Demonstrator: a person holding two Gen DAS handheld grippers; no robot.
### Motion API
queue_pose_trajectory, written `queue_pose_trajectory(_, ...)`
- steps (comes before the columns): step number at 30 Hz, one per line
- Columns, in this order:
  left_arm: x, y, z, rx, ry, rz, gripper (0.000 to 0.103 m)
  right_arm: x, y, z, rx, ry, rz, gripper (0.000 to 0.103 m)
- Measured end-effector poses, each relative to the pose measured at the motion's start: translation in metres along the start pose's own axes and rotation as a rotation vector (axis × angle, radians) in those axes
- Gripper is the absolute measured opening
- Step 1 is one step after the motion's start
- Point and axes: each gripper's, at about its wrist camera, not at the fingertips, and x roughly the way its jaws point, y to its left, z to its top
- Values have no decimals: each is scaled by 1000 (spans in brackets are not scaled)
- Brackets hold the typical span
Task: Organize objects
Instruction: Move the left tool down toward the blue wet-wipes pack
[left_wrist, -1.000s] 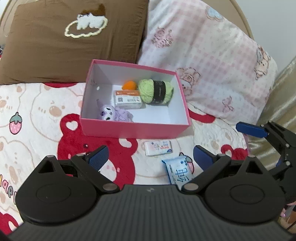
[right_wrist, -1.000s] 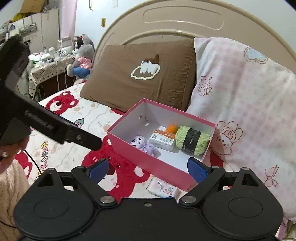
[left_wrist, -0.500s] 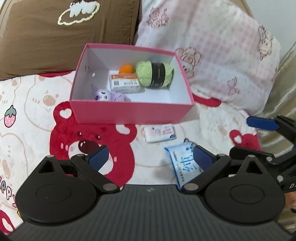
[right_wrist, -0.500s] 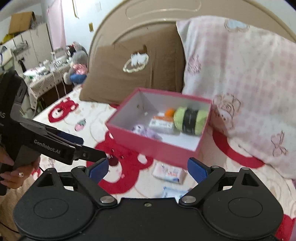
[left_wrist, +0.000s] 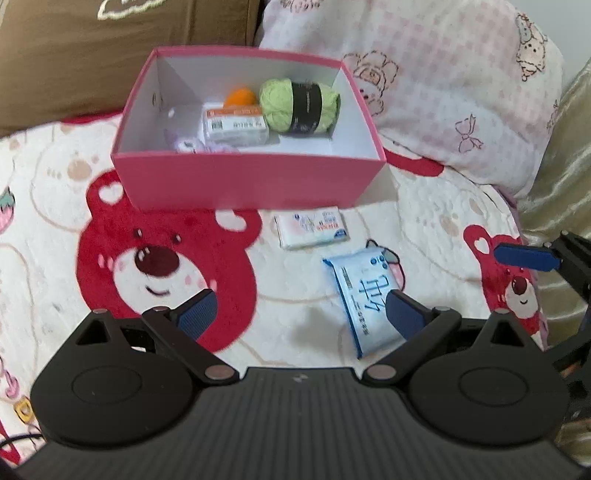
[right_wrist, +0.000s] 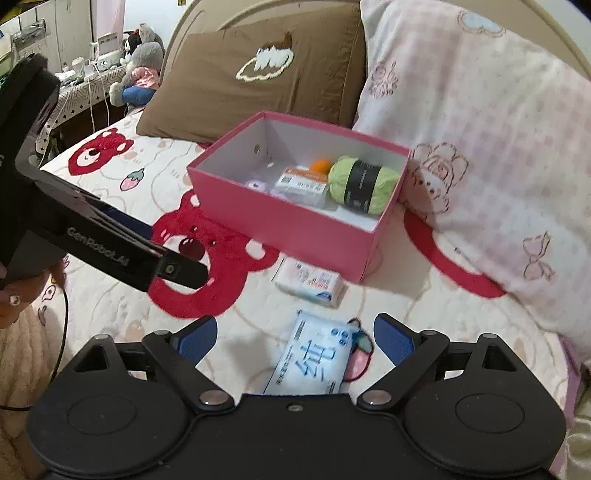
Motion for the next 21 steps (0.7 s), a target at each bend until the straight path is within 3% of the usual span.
queue_pose_trajectory(7,12,-3,-9,-10,13,-35,99,6,9,-11,-23,14,11,94)
queue_pose_trajectory(11,24,-1,-18,-32,35,-39,99,13,16,-20,-148,3,-33,94)
queue_pose_trajectory(17,47,4,-31,-66,-5,-70,99,33,10,-30,-95,26,-7,94)
queue_pose_trajectory(21,69,13,-36,-144,50,-91,99,48,14,-41,-111,38,-36,94)
